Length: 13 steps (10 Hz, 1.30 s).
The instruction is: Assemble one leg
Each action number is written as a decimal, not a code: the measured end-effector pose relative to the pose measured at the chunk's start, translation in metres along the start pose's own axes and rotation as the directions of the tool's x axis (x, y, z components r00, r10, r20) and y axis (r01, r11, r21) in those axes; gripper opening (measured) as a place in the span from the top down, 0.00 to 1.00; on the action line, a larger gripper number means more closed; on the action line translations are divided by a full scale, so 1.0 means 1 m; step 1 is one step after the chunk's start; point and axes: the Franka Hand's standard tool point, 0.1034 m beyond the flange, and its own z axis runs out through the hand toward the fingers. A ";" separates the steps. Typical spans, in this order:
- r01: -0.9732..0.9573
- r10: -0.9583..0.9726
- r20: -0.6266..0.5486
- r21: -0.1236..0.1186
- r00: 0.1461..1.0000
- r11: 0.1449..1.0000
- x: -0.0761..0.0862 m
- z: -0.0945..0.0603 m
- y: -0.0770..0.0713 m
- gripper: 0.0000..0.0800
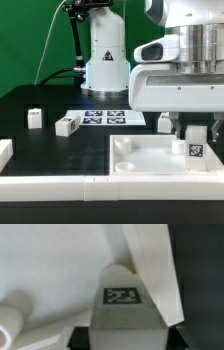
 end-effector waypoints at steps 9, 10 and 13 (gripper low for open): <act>-0.682 0.682 0.010 -0.007 0.732 0.732 -0.005 0.001 0.000 0.41; -0.648 0.648 0.011 -0.006 0.762 0.762 -0.005 0.001 0.000 0.41; -0.427 0.427 0.013 -0.008 0.904 0.904 -0.006 0.000 -0.003 0.20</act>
Offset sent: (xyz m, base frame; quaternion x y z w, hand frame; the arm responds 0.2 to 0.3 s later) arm -0.0099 -0.0022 -0.0033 -0.0088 0.0055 0.2999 0.9539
